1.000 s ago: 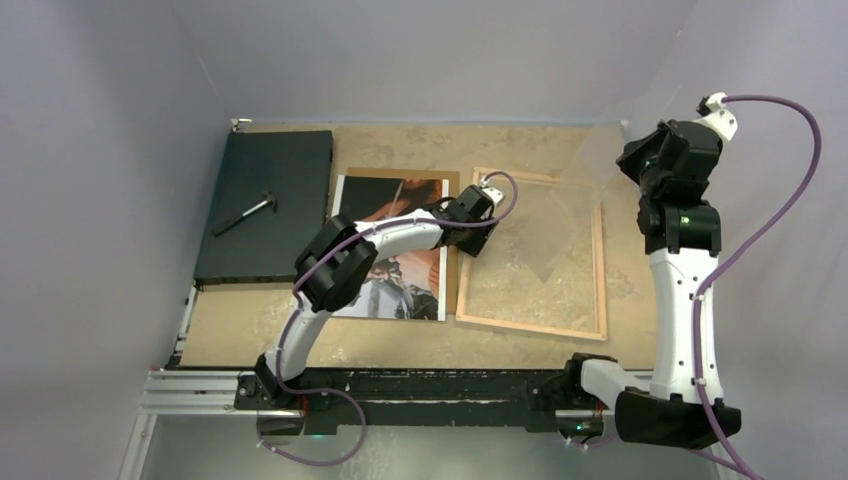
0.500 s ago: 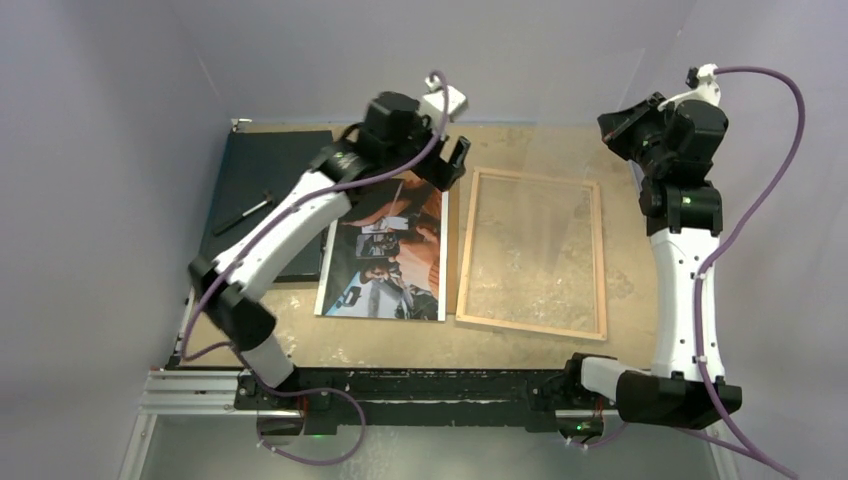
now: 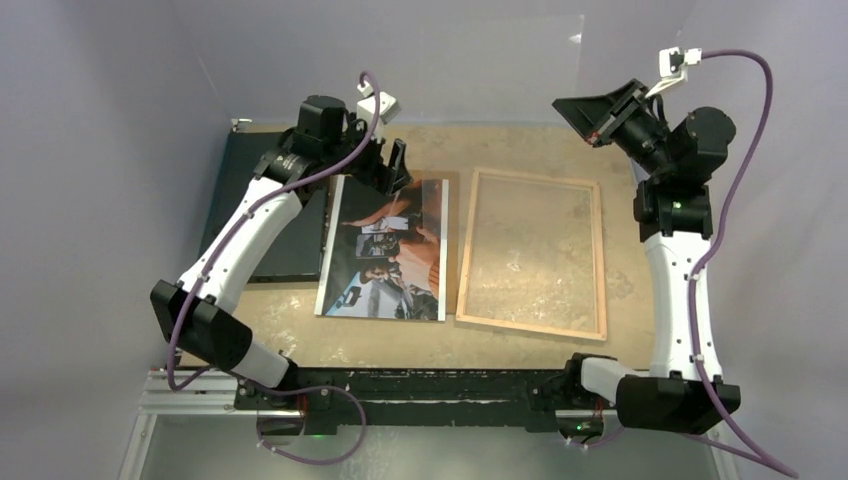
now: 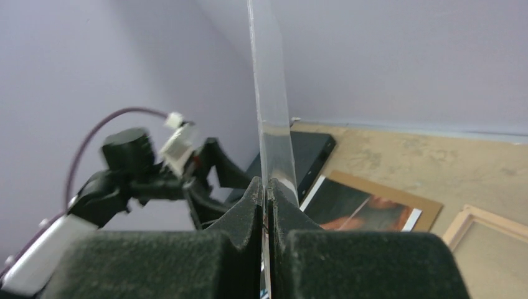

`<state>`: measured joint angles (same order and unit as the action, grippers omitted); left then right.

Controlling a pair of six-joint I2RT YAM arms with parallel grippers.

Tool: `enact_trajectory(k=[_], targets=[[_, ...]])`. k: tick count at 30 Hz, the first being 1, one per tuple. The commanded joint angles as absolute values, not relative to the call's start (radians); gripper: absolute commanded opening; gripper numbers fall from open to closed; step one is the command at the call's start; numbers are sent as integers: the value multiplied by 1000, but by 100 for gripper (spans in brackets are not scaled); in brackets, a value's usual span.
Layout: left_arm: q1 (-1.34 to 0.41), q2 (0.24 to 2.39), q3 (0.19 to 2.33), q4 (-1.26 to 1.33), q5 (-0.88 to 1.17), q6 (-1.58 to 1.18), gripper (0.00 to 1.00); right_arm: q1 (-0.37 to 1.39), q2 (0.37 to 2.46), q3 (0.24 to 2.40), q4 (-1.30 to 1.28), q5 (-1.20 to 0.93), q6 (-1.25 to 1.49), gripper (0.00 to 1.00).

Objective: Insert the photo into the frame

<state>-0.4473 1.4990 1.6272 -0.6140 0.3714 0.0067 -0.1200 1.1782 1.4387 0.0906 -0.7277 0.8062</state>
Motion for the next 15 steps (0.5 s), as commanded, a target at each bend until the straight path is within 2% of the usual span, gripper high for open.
enact_trajectory(k=[1, 4, 7, 15], targets=[[-366, 1496, 1547, -554, 638, -67, 84, -123, 1147, 1364, 242, -882, 877, 0], [-353, 1500, 1503, -516, 729, -84, 84, -123, 1148, 1295, 268, -887, 878, 0], [-353, 1502, 1470, -499, 733, -74, 84, -124, 1163, 1259, 126, -789, 817, 0], [-354, 1579, 1360, -502, 606, 9, 84, -136, 1200, 1138, -134, -604, 712, 0]])
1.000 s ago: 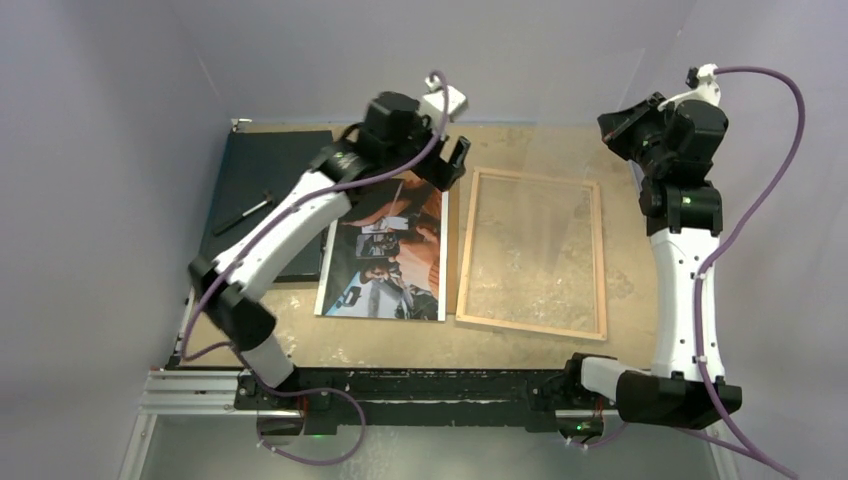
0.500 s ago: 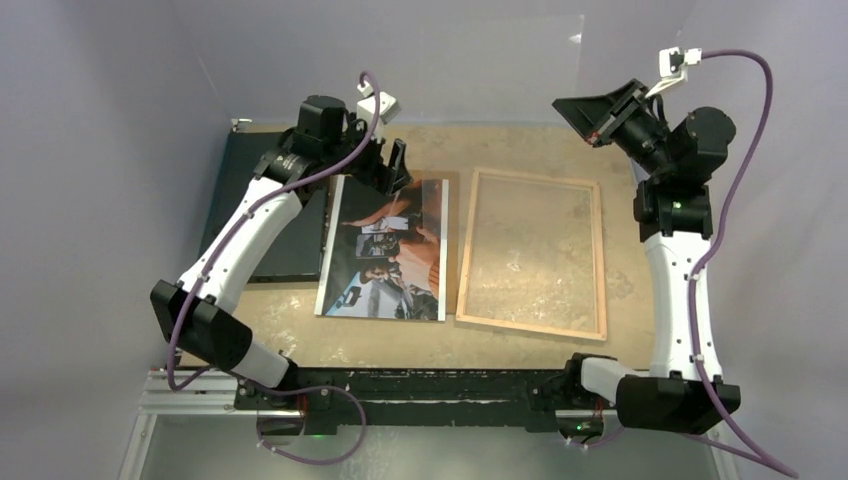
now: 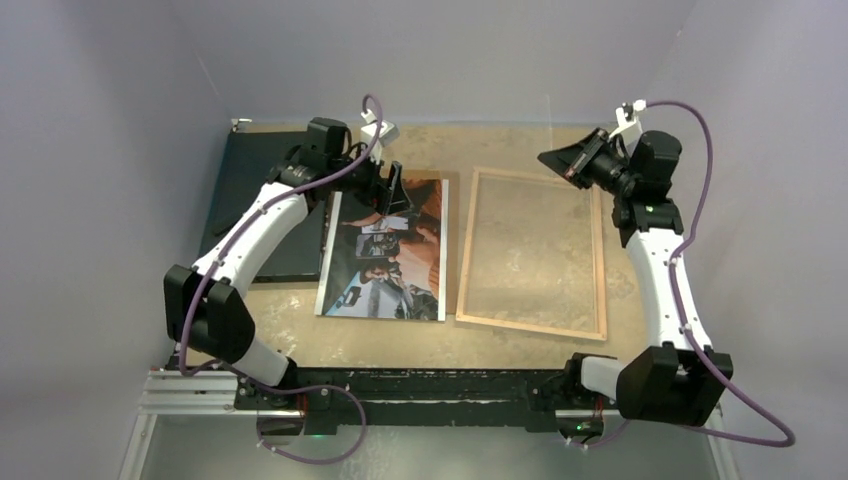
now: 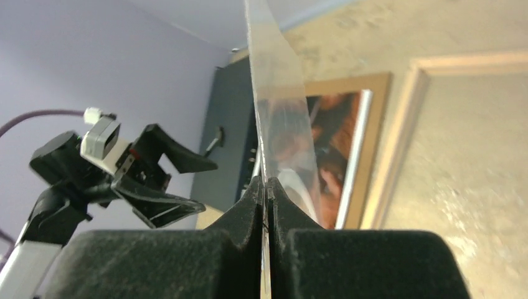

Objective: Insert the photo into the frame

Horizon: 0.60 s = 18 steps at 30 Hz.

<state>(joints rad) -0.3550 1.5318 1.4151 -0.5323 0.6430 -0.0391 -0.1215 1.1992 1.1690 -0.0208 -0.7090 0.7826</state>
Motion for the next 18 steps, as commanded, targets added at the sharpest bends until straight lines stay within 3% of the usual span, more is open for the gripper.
enact_trajectory(k=[1, 8, 12, 18], targets=[[-356, 1593, 1349, -501, 597, 22, 84, -144, 1201, 1128, -157, -580, 699, 0], [-413, 1646, 1281, -469, 545, 59, 85, -181, 1193, 1039, -118, -514, 636, 0], [-531, 1682, 1261, -433, 462, 74, 83, -194, 1191, 1011, -116, -446, 586, 0], [-609, 1785, 1323, -402, 395, 77, 79, -224, 1247, 1048, -175, -360, 479, 0]])
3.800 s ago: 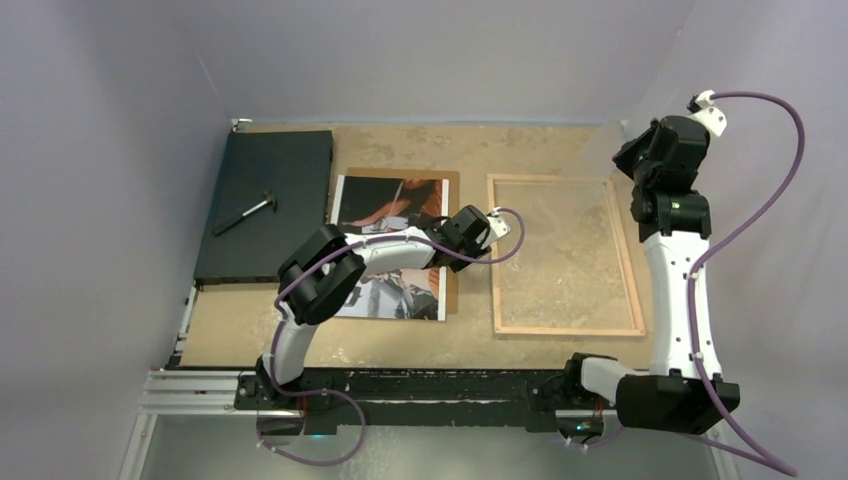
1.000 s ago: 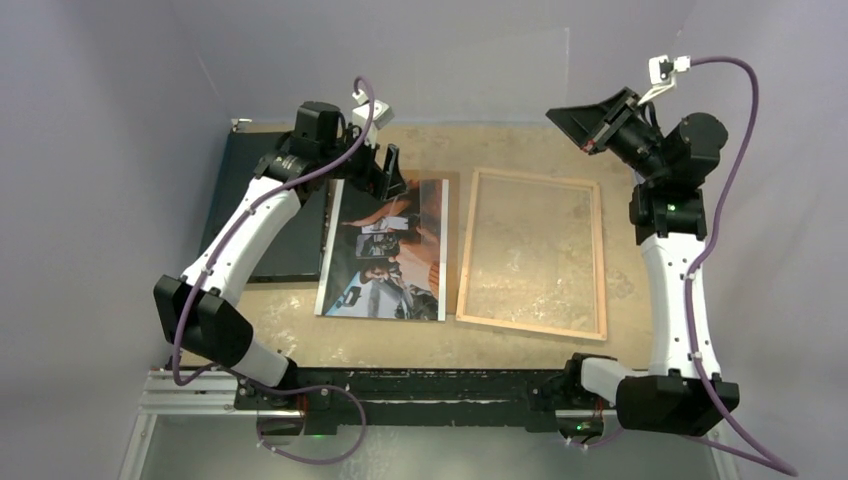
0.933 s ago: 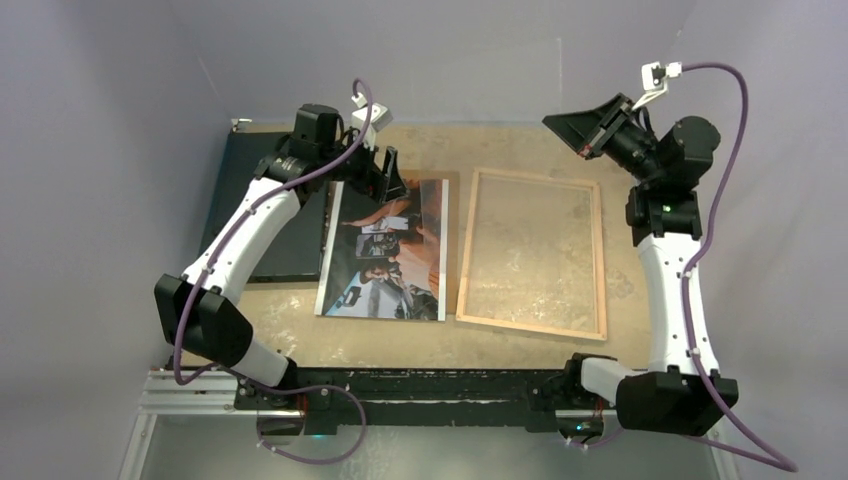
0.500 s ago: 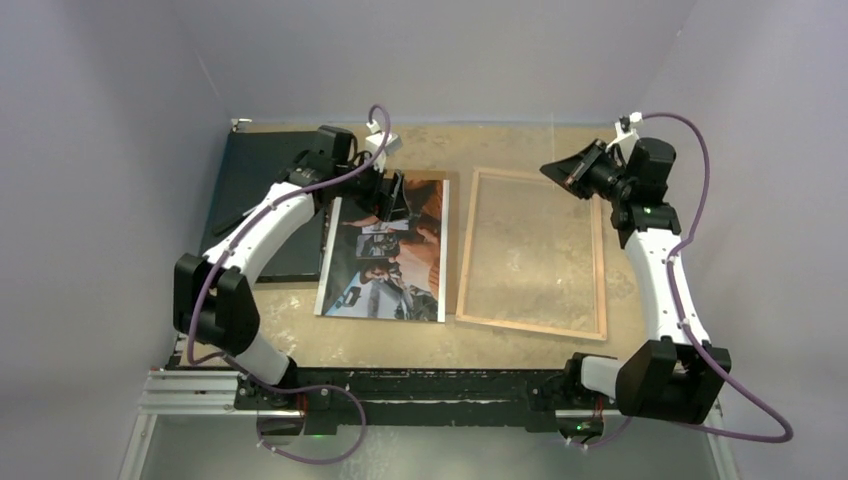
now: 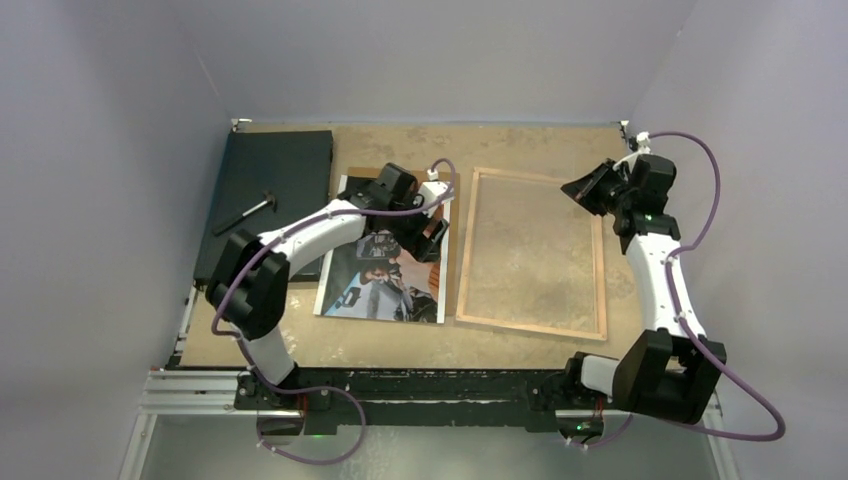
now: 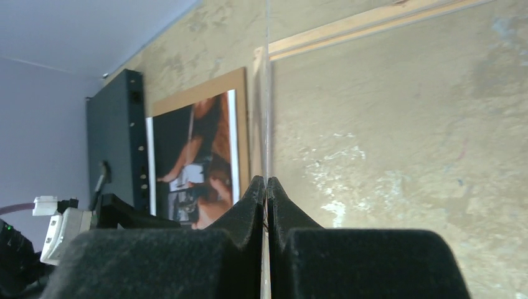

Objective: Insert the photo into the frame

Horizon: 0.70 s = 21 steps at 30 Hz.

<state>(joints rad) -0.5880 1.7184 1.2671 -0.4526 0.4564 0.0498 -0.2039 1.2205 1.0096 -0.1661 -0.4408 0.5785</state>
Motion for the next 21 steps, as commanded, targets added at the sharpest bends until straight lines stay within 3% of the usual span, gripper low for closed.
enact_trajectory(k=[1, 6, 21], targets=[[-614, 1807, 1334, -402, 391, 76, 77, -227, 1255, 1056, -179, -359, 470, 0], [-640, 1907, 1402, -383, 385, 63, 71, -233, 1301, 1058, -184, -393, 475, 0], [-703, 2062, 1454, -311, 439, -39, 62, -260, 1290, 873, -22, -641, 627, 30]])
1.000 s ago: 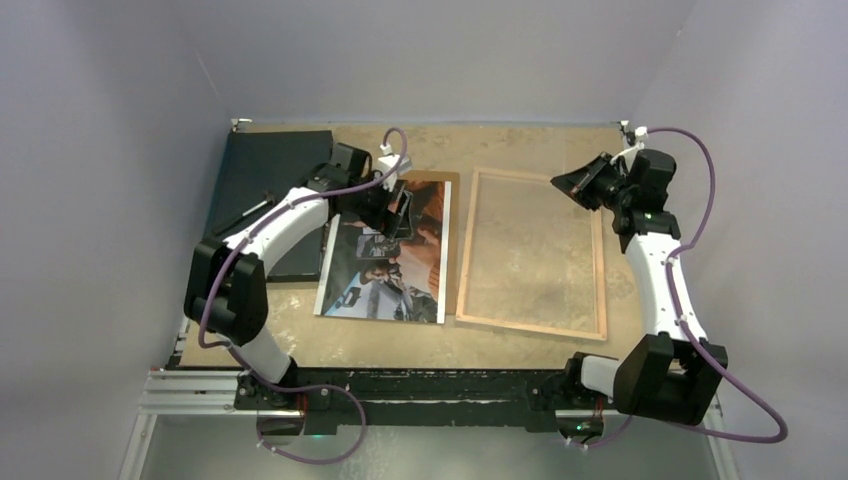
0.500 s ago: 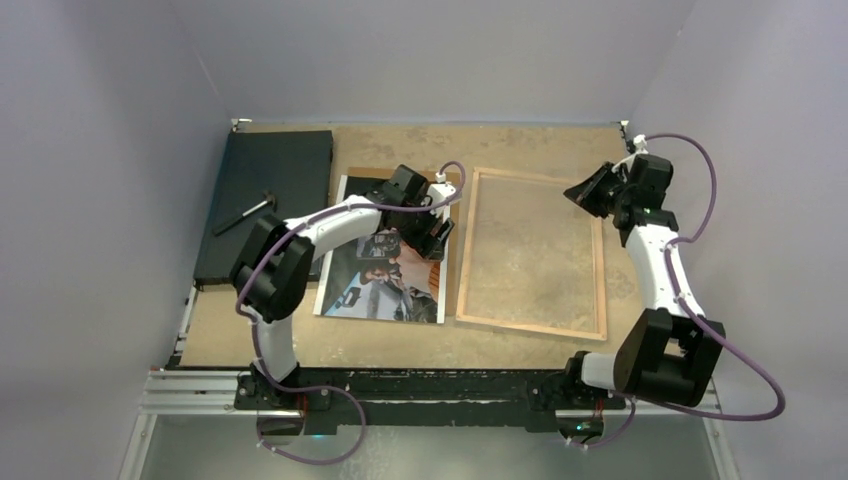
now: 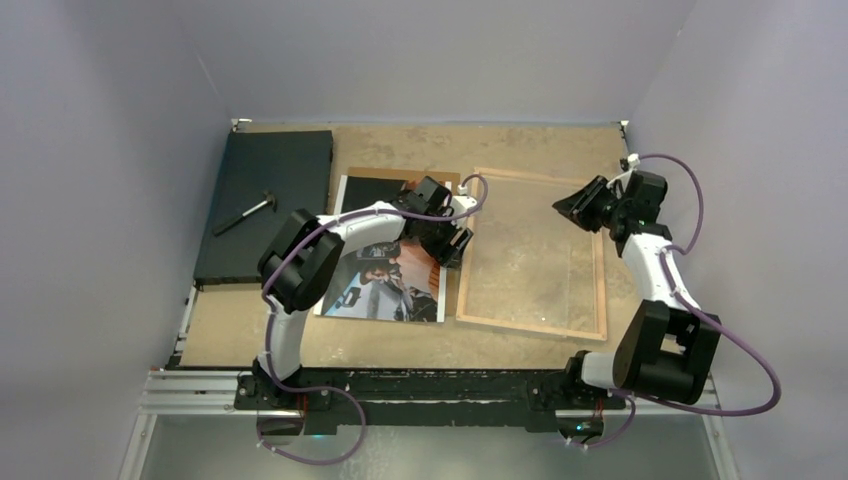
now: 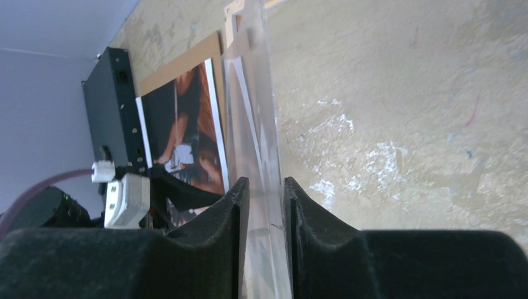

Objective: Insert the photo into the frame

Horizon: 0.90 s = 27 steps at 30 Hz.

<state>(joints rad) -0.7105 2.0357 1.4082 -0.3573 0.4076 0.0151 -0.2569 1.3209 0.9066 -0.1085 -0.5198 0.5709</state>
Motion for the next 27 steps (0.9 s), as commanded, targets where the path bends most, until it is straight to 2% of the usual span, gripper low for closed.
enact_trajectory(k=[1, 6, 9, 12, 14, 15, 22, 27], targets=[[-704, 2065, 1454, -306, 440, -43, 62, -260, 1287, 862, -16, -654, 633, 32], [-703, 2076, 1459, -302, 443, -55, 61, -260, 1274, 849, -21, -674, 628, 39], [-703, 2075, 1457, -305, 445, -54, 60, -261, 1272, 852, -26, -682, 623, 36], [-704, 2068, 1458, -304, 445, -52, 60, -261, 1273, 870, -33, -687, 618, 25], [-702, 2061, 1468, -312, 448, -53, 62, -261, 1278, 892, -51, -686, 615, 6], [-701, 2057, 1483, -327, 446, -51, 65, -261, 1276, 913, -69, -677, 611, 0], [-626, 1931, 1596, -399, 439, -117, 90, -267, 1145, 1127, -217, -495, 656, 0], [-625, 1920, 1584, -372, 355, -172, 94, -275, 1113, 1328, -318, -386, 665, 0]])
